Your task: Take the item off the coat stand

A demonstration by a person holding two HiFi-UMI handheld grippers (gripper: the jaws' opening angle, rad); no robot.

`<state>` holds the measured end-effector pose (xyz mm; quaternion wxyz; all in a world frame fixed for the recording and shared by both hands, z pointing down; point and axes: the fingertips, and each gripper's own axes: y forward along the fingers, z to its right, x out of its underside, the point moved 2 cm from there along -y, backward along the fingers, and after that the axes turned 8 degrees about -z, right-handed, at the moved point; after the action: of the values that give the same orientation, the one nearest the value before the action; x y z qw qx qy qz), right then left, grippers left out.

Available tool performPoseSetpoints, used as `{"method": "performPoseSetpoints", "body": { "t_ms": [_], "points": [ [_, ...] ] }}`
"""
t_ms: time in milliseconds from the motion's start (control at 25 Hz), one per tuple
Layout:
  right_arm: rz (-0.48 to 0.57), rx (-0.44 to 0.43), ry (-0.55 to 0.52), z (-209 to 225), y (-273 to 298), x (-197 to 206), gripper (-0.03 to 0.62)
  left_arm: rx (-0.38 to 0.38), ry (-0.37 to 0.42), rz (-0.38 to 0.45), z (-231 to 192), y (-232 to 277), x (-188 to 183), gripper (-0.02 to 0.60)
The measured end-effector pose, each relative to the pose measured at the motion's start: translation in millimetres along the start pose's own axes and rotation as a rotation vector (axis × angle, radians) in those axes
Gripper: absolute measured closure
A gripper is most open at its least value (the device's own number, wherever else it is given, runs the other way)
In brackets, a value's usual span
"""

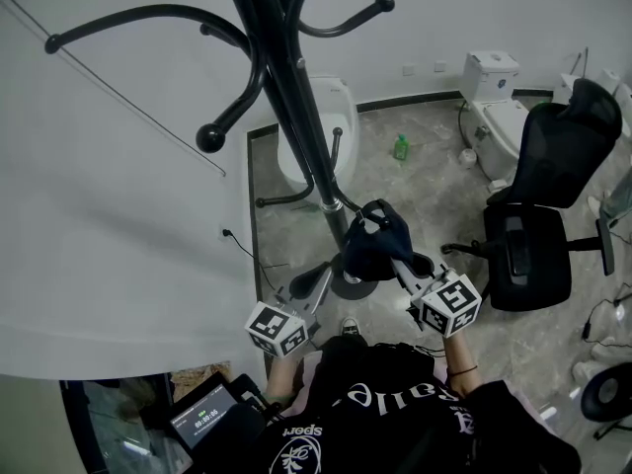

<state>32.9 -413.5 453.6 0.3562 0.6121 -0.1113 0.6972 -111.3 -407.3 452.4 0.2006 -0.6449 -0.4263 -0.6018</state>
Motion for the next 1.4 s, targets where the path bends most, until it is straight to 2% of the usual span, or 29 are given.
{"method": "performPoseSetpoints", "body": {
  "t_ms": [360,760,1000,1240,1400],
  "points": [
    [0.008,-0.006,-0.006,0.8,-54.6,7.1,0.559,-0.021,-0.031,-0.004,42.9,0.7,14.2,0.577],
    [-0.064,-0.061,0.001,-4.3,-127.3,50.9,0.559,-0.056,-0.076,-0.006,129.1,7.6,45.4,0.577],
    [-0.098,-0.088,0.009,-5.2,-152.0,70.3,0.559,-0.056,-0.109,-0.052,166.6,10.5,69.7,0.577],
    [-0.123,-0.105,0.019,-12.1,-178.2,93.8,0.559,-0.071,-0.092,-0.085,200.0,2.6,79.1,0.577],
    [-0.127,-0.105,0.023,-18.2,-184.6,101.1,0.559,-0.08,-0.083,-0.091,204.7,-4.4,77.3,0.577]
  ]
}}
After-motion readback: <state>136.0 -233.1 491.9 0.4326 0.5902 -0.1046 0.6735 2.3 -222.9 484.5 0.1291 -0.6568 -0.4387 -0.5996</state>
